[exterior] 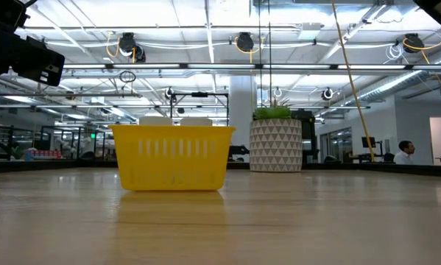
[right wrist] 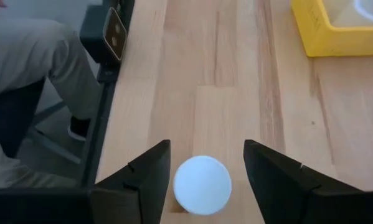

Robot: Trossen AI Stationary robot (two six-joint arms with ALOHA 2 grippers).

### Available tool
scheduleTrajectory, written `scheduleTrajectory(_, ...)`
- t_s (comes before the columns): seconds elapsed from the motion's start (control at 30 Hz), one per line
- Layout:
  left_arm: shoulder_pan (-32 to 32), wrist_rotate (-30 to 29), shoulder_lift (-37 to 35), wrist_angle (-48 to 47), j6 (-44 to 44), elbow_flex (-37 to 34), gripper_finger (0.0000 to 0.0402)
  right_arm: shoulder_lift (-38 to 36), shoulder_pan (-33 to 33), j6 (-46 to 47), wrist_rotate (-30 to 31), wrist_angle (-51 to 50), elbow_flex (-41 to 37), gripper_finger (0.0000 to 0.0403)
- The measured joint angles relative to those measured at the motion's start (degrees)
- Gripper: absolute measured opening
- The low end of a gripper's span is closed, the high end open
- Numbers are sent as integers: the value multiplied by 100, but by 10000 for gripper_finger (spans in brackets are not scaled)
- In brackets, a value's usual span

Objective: Pick and place pill bottles into a basket
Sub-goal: Put the white pill bottle into the yellow basket

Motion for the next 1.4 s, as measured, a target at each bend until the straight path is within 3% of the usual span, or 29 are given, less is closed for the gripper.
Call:
scheduleTrajectory(0.23, 0, -2, 0, 2, 0, 0, 150, -21, -1, 146, -627, 280, 0, 200)
scheduleTrajectory(0.83, 0, 0, 0, 2, -2, 0, 150, -21, -141, -546, -702, 282, 0, 271)
scheduleTrajectory(1.4, 0, 0, 0, 1, -1, 0, 150, -21, -141, -776, -735, 283, -501, 265)
